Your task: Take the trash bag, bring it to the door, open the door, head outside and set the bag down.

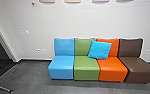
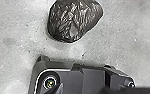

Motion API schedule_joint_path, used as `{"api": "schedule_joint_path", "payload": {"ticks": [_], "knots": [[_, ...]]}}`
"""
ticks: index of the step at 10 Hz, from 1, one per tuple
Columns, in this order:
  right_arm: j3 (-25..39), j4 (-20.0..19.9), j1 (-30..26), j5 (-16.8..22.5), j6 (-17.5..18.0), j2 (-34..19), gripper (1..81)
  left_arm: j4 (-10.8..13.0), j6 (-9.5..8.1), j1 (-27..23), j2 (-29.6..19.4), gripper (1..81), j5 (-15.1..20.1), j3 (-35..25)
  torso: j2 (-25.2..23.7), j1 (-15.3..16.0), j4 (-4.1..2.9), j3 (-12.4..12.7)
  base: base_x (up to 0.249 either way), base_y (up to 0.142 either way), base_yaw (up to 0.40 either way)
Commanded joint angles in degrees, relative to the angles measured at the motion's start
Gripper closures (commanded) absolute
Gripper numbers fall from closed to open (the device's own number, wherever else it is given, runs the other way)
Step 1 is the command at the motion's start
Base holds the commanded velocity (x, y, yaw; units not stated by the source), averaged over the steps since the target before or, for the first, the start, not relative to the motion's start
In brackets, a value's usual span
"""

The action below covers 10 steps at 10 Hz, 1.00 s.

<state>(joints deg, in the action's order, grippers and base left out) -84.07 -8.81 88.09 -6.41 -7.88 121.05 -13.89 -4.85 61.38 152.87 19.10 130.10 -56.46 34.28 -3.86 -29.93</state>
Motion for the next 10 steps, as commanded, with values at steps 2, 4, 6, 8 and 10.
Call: {"api": "schedule_joint_path", "payload": {"ticks": [2,4,6,8,10], "knots": [[3.74,-0.68,-2.08,3.60,-0.04,-4.91,1.0,-2.90,-0.33,-7.19,-0.28,1.0,7.53,-0.19,-7.61,4.87,0.00,0.00,0.000,0.000,0.000],[7.60,-0.68,-2.78,2.82,0.05,-8.77,1.0,-2.90,-0.25,-7.28,1.12,1.0,7.62,-0.19,-11.79,7.50,0.00,0.00,0.000,0.000,0.000],[12.08,-1.99,-5.15,2.02,-0.04,-13.26,1.0,-2.20,-0.25,-6.58,2.09,1.0,7.62,-0.02,-15.68,9.92,0.00,0.00,0.000,0.000,0.000],[15.34,-3.04,-8.75,2.63,-0.12,-16.51,1.0,-2.20,-0.25,-5.96,2.71,1.0,7.62,0.25,-19.76,12.48,0.00,0.00,0.000,0.000,0.000],[17.19,-5.16,-14.11,6.74,-0.12,-18.01,1.0,-2.11,-0.16,-4.91,3.24,1.0,7.53,0.25,-23.92,15.06,0.00,0.00,0.000,0.000,0.000]]}}
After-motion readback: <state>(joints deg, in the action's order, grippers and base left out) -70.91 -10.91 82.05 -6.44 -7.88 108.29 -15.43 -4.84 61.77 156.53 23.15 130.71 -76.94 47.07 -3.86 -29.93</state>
